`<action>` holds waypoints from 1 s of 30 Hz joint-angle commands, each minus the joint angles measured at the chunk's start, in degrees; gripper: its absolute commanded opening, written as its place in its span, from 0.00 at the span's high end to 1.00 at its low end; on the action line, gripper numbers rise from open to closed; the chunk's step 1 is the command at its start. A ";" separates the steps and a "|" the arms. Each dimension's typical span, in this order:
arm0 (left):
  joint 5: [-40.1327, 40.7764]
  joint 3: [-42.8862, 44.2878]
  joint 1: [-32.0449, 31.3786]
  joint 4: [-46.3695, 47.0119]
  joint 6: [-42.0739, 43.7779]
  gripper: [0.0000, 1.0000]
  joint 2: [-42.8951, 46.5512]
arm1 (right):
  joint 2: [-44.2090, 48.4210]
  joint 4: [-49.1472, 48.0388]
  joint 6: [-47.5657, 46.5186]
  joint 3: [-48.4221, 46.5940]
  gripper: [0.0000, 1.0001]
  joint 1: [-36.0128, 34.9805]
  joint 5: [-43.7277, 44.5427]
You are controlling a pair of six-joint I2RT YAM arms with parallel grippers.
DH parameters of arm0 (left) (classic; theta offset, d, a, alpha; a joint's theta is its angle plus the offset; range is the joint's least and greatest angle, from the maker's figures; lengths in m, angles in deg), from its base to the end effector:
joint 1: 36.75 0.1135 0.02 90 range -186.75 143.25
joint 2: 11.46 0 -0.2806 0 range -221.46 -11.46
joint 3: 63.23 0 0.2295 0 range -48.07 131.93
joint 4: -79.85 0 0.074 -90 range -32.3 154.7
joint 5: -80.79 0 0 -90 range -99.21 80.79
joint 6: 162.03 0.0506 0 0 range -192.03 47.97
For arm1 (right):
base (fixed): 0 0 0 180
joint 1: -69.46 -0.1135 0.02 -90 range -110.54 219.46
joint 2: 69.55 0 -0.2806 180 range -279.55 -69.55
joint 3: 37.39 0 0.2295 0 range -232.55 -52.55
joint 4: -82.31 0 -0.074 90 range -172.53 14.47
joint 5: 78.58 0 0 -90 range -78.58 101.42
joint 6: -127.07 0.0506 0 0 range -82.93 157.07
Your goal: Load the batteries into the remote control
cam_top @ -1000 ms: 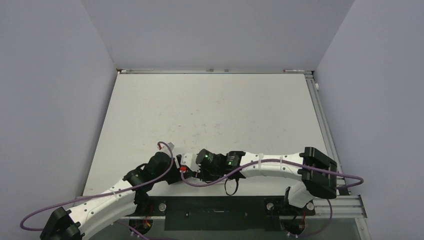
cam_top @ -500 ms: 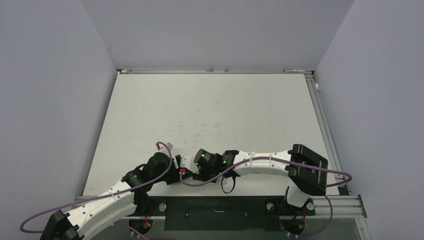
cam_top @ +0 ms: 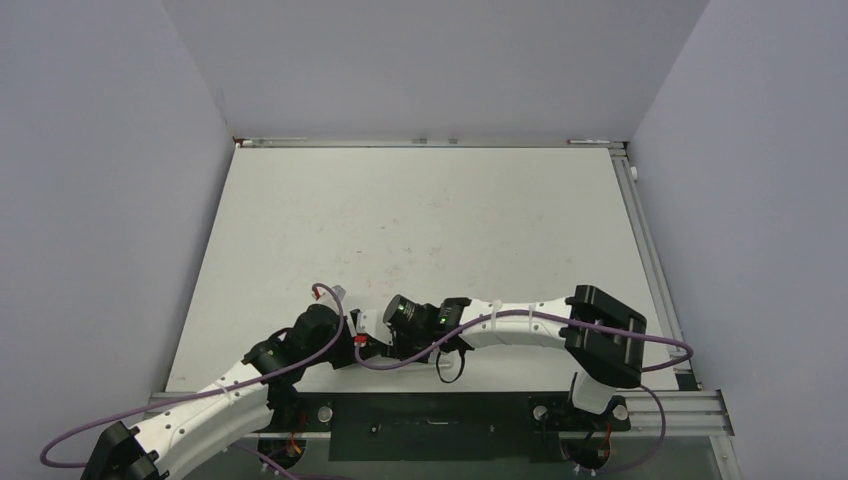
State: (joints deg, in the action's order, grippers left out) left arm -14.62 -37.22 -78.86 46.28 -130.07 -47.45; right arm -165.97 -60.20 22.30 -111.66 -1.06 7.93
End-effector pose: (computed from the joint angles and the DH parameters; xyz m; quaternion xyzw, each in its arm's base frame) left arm 0.0778 -0.0767 0.1529 -0.1088 0.9117 -0.3299 0.2195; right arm 0.1061 0.3092 0.1984 -0.6594 0.7042 0.1483 0.2176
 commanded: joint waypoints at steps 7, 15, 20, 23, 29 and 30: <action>0.05 -0.01 0.62 -0.11 0.91 0.36 0.30 | -1.37 -0.56 -2.83 -2.59 0.61 0.56 -3.28; -0.26 -0.24 0.78 0.70 0.82 0.36 -0.10 | -1.66 1.71 -4.49 -2.48 0.63 0.56 -4.51; -0.40 -0.40 0.82 1.07 0.90 0.36 -0.31 | -1.00 2.19 -5.32 -1.75 0.63 0.44 -5.62; -0.52 -0.63 0.82 1.36 0.78 0.36 -0.53 | -0.38 2.17 -5.53 -1.30 0.63 0.31 -6.41; -0.68 -0.57 0.88 1.63 0.74 0.36 -0.63 | 0.15 1.38 -4.94 -1.09 0.64 0.31 -5.73; -0.68 -0.50 0.89 1.70 0.71 0.36 -0.73 | 0.34 0.90 -4.48 -1.08 0.64 0.32 -5.22</action>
State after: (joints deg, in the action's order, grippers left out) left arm -14.93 -37.24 -78.31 46.52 -130.01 -47.80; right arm -166.98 -58.04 17.71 -112.34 -0.97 2.97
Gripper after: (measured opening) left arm 0.639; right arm 0.364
